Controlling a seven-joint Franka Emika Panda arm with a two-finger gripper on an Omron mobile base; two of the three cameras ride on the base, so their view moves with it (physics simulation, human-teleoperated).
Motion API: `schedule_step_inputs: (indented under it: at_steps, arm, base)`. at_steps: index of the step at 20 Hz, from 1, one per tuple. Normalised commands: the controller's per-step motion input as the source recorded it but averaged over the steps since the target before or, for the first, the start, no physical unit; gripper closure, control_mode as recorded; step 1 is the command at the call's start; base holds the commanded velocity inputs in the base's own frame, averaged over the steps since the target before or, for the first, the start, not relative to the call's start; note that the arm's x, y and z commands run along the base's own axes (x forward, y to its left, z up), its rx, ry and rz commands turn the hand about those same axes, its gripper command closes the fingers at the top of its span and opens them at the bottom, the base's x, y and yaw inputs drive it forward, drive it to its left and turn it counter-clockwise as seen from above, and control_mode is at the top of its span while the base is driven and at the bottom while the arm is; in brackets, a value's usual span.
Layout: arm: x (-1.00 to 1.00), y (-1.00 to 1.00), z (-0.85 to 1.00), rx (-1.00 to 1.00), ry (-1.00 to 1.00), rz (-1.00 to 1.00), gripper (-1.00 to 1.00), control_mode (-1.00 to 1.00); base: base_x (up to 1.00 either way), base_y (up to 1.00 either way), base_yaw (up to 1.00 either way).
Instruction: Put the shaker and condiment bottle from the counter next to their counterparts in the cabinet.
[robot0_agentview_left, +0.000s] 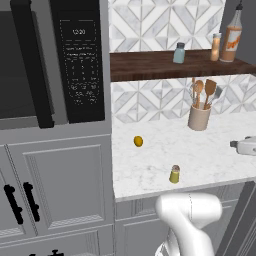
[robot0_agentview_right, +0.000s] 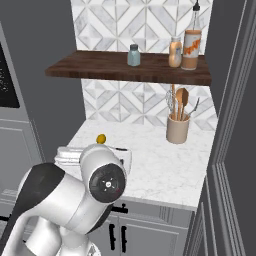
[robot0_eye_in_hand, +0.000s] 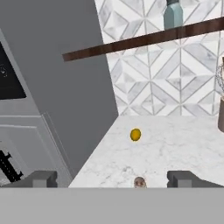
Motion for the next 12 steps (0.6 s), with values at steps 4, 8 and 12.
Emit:
schedule_step_inputs:
  at_steps: [4,8,12]
  arm:
    - [0.00,0.16,-0.33,0.00,0.00,0.08,-1.00,-1.00]
    - [0.00,0.03,-0.52,0.00,-0.08,0.12,-1.00,-1.00]
    - [0.00,0.01,-0.45,0.00,-0.07,0.16,-1.00,-1.00]
  base:
    - [0.00,0.00,0.00]
    - [0.00,0.00,0.00]
    - [0.00,0.00,0.00]
